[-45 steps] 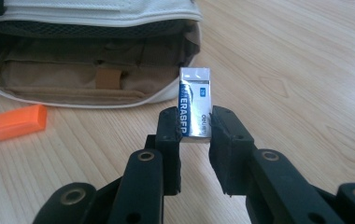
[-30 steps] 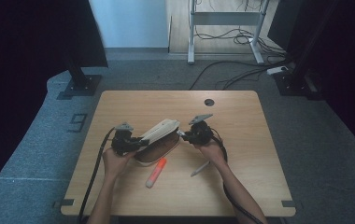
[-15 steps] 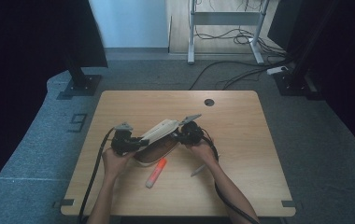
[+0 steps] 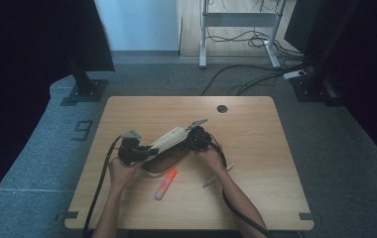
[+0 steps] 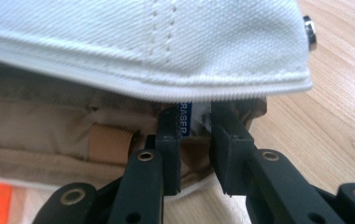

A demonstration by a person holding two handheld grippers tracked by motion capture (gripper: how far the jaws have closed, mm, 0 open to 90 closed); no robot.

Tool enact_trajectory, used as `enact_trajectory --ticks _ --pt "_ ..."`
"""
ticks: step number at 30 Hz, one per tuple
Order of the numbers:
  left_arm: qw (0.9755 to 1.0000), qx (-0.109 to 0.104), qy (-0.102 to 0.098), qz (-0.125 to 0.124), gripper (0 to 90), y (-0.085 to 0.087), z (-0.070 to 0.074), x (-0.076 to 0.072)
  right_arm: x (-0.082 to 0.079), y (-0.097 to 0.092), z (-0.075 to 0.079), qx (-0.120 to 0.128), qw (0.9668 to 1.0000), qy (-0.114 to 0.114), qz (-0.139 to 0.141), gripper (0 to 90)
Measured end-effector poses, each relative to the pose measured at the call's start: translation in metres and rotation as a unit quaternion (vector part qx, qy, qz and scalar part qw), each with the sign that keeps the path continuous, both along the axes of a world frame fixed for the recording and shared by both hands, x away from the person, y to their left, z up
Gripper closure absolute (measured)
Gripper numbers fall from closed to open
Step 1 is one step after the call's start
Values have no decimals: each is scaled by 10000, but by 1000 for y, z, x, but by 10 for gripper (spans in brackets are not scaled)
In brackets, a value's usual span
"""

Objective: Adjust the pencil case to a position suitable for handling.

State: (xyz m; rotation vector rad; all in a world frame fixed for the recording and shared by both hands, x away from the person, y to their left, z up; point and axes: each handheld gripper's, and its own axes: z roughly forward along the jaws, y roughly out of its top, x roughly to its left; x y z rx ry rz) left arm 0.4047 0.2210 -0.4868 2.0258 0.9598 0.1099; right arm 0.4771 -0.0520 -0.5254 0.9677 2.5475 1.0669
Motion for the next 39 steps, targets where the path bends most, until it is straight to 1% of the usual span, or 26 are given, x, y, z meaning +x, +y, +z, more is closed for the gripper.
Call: enact_trajectory --ticks 6,13,16,18,21,23,29,34,39 --pt "10000 -18 13 -20 746 0 0 0 5 4 -3 -62 10000 -61 -42 719" --pt "10000 -36 21 -52 746 -1 -1 0 7 6 -4 -14 9998 -159 -100 716" --pt "10000 -32 16 -57 746 -2 -1 0 9 7 -5 -2 9998 -170 -110 715" --pt "10000 -25 14 -60 746 -2 -1 0 9 9 -8 -47 9999 -134 -98 713" --pt "10000 -23 13 -61 745 -2 -1 0 9 10 -8 -58 9998 -152 -73 705" --pt "10000 -24 15 -59 745 -2 -1 0 8 10 -7 -69 9999 -137 -44 676" --pt "10000 -22 12 -55 745 -1 -1 0 3 8 1 -153 9996 -226 95 586" --pt "10000 -32 24 -51 744 -1 -1 0 0 2 8 -139 9997 -99 188 460" --pt "10000 -35 28 -49 742 -1 -1 1 -3 -5 13 -51 9998 -55 178 374"
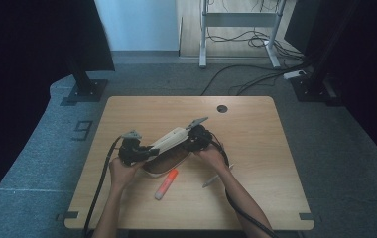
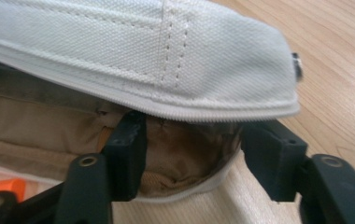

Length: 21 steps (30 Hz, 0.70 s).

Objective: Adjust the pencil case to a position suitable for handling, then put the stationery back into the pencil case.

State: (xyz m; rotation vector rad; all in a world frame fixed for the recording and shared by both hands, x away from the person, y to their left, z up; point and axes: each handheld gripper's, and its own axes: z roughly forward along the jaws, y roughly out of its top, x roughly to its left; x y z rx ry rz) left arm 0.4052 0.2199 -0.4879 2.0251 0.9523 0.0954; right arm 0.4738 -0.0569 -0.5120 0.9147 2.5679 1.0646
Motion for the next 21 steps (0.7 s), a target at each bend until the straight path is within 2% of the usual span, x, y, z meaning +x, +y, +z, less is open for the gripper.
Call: enact_trajectory --ticks 10,21 --pt "10000 1 15 -9 740 0 0 0 -9 -15 6 65 10000 -47 55 284" --pt "10000 8 5 -18 739 0 0 0 -21 -38 15 198 9998 -54 42 255"
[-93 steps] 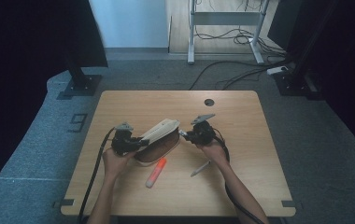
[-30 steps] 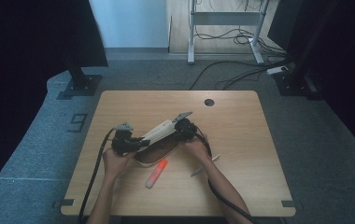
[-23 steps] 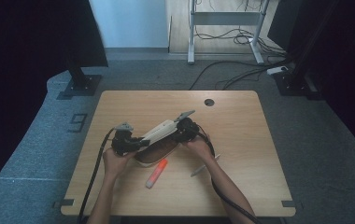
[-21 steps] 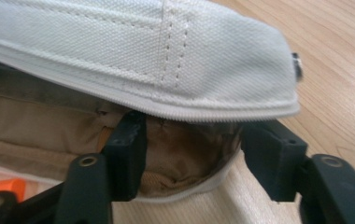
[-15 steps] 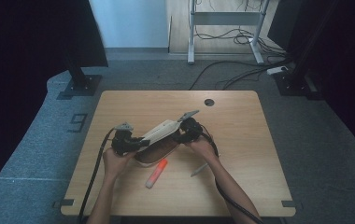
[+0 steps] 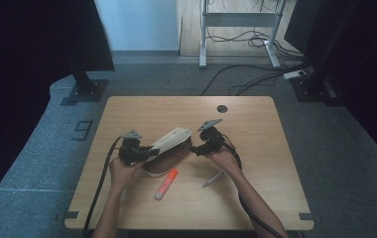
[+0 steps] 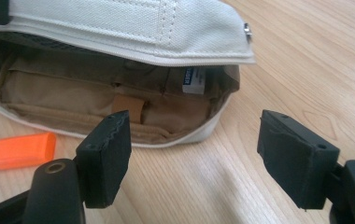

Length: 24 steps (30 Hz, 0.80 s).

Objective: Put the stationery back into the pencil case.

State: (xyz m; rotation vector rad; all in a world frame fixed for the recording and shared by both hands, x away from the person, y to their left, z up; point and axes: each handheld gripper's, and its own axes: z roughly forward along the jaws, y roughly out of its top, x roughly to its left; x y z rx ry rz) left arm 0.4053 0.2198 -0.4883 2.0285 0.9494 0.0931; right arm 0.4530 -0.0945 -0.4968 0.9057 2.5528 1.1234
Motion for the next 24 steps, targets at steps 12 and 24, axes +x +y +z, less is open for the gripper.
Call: enact_trajectory --ticks 12,24 --pt "10000 20 -24 -8 735 -1 0 -1 -13 -24 2 -6 10000 7 55 265" --pt "10000 9 -4 -29 734 -1 0 0 -28 -50 -6 -13 9999 109 4 299"
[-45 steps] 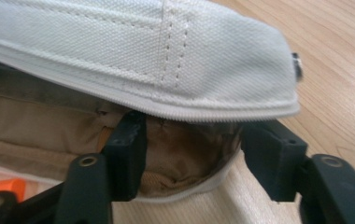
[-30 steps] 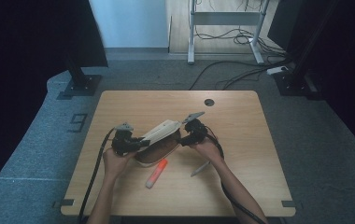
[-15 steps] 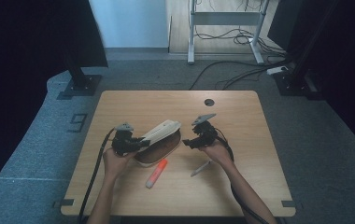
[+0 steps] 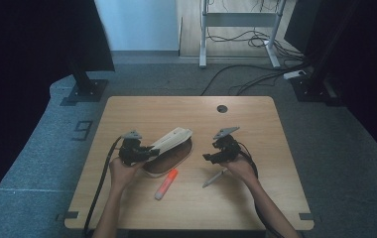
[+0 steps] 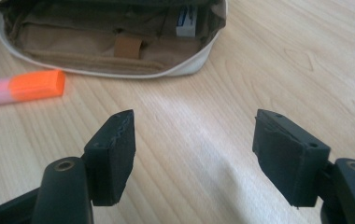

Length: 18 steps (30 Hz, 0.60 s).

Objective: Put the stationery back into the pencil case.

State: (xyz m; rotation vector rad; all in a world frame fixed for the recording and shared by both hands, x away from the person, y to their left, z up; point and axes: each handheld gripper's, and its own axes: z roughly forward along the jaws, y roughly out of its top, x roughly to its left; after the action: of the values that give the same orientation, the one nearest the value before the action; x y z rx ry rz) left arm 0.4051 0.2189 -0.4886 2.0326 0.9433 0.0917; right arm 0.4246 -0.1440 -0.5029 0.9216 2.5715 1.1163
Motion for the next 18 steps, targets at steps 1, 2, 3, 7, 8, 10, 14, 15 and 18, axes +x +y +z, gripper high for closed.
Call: enact_trajectory --ticks 1,2,3,7,8,10,14,15,18 --pt "10000 0 1 -2 734 0 0 0 -1 -2 0 7 10000 7 5 302" --pt "10000 1 1 -1 733 0 0 0 -3 -3 -1 19 10000 23 -3 304" --pt "10000 2 0 -1 734 0 0 0 -5 -4 -1 20 10000 35 -1 306" --pt "10000 3 0 -5 733 0 0 0 -13 -7 -3 37 10000 77 -7 316" --pt "10000 2 1 -5 732 0 0 0 -15 -8 -4 28 10000 87 -19 320" --pt "10000 7 -1 -9 732 0 0 0 -20 -10 -5 35 9999 98 -32 331" --pt "10000 11 -1 -13 730 0 0 0 -28 -15 -9 69 9998 155 -94 356" --pt "10000 11 -5 -15 730 0 0 0 -30 -16 -10 71 9998 157 -105 363" --pt "10000 17 -3 -18 729 0 0 0 -35 -19 -13 33 9998 166 -62 383"
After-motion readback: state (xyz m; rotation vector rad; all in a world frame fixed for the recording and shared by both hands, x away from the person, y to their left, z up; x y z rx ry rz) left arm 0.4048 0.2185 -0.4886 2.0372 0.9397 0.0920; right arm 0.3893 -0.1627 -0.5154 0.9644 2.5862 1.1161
